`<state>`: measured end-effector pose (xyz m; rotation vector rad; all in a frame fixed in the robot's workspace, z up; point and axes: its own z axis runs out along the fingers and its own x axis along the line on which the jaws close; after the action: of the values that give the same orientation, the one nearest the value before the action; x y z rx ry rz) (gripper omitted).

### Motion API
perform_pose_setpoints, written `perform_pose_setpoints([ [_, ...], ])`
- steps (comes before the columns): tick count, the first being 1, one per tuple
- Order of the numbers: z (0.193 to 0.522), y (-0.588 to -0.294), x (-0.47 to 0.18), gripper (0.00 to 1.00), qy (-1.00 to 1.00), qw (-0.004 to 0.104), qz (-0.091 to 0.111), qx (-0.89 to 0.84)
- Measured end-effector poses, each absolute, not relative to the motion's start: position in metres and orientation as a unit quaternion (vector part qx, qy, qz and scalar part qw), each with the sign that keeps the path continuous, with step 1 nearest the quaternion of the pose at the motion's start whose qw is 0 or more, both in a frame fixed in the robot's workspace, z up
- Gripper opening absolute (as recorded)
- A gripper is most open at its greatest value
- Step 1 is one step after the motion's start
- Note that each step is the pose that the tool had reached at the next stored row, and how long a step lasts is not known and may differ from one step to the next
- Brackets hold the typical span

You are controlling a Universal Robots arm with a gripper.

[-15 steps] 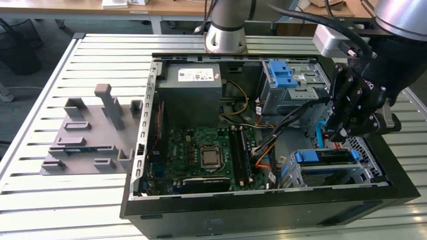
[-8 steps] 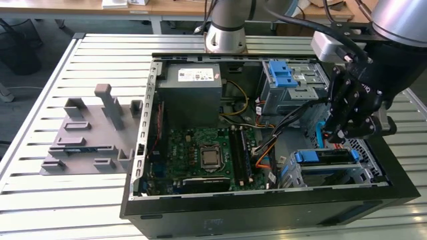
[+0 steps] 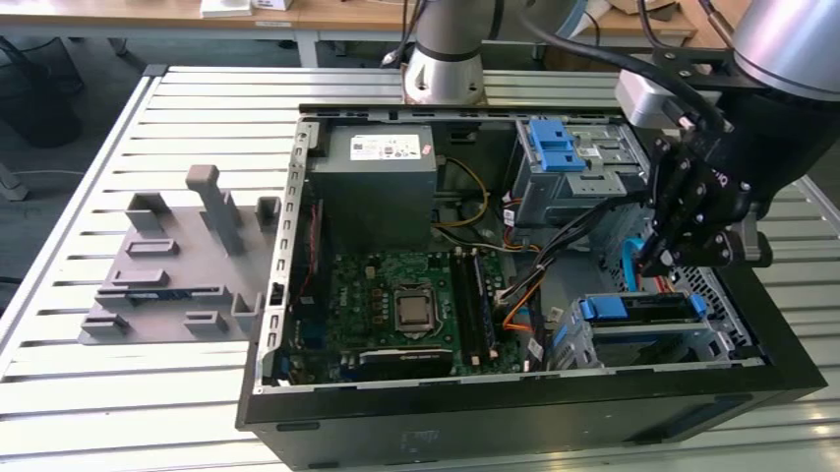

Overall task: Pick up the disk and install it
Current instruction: 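Insert the second disk wire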

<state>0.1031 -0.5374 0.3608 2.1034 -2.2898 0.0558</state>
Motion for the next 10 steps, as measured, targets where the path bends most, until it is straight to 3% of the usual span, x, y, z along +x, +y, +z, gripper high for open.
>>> perform_pose_setpoints([
  [6,0.3592,-0.5374,0.1039,0.18,-0.737,0.029,0.029,0.674],
  [10,0.3557,-0.5374,0.1039,0.18,-0.739,0.027,0.026,0.673],
])
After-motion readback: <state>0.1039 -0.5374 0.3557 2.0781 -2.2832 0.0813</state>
